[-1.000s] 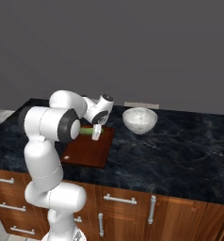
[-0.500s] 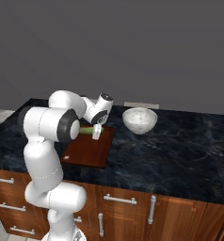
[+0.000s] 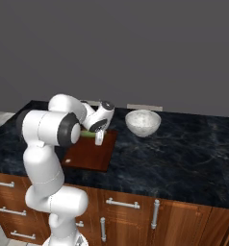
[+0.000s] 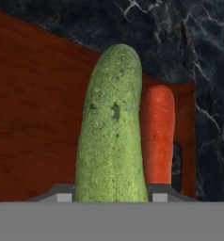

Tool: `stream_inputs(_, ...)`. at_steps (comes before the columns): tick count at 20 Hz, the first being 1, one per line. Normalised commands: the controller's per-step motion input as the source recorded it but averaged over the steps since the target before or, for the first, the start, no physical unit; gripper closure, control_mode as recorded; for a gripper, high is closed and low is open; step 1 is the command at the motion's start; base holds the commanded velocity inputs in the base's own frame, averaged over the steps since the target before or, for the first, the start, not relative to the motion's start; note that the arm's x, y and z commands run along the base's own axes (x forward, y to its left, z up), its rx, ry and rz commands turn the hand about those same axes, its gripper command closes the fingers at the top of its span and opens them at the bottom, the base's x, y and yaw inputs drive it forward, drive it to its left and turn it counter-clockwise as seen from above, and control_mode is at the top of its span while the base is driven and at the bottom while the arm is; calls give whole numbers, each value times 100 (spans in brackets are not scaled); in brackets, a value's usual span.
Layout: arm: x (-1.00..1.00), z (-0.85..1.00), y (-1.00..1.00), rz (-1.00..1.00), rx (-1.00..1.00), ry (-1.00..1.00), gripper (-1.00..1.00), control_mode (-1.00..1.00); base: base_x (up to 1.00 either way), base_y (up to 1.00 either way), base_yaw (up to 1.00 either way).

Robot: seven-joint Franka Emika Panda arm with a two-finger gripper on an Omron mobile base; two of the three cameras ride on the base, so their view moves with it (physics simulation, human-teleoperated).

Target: Place the two vegetables and bowl onto the tray for setting up a vegetable dip station.

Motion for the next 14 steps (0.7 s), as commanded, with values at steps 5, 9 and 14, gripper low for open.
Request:
stream_inputs(5, 11, -26, 0, 0, -2, -9, 100, -100, 0, 0, 0)
stream_inputs(9, 8, -5, 0, 0, 0, -6, 100, -100, 0, 0, 0)
stream_inputs(14, 0, 0, 0, 0, 0, -2, 100, -100, 0, 0, 0)
